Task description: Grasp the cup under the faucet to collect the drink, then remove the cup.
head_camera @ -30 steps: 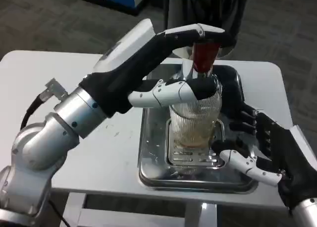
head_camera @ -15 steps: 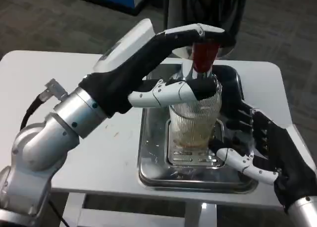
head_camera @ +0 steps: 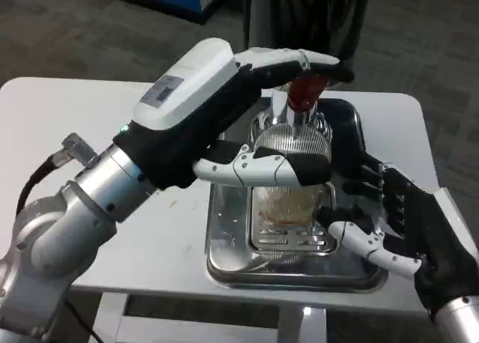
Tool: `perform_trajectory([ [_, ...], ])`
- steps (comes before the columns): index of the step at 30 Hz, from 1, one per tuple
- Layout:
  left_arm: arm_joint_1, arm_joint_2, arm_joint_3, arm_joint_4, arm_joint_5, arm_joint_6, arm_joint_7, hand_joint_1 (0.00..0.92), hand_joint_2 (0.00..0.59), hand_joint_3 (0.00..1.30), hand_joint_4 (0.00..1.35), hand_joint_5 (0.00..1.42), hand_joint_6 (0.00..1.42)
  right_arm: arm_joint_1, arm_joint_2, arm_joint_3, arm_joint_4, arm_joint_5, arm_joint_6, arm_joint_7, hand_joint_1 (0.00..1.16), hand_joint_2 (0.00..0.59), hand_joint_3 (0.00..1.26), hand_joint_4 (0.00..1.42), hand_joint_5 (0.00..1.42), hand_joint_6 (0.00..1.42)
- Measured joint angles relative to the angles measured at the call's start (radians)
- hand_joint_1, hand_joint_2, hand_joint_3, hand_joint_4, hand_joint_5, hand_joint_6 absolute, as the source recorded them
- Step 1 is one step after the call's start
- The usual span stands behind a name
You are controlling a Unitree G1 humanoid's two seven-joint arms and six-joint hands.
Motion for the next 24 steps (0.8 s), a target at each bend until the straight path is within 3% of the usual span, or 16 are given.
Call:
perform_trajectory([
  [7, 0.026, 0.029, 0.003, 0.003, 0.028, -0.047, 0.047, 0.0, 0.071, 0.37, 0.32, 0.34, 0.28, -0.003, 0.008, 0.001, 0.002, -0.001, 0.0, -0.001, 0.77, 0.19, 0.23, 0.24, 0.28, 0.29],
  [24, 0.003, 0.037, -0.005, 0.029, 0.042, -0.059, 0.055, 0.0, 0.072, 0.37, 0.31, 0.34, 0.28, -0.008, 0.008, 0.001, 0.009, -0.001, 0.0, -0.01, 0.76, 0.199, 0.23, 0.24, 0.28, 0.29],
])
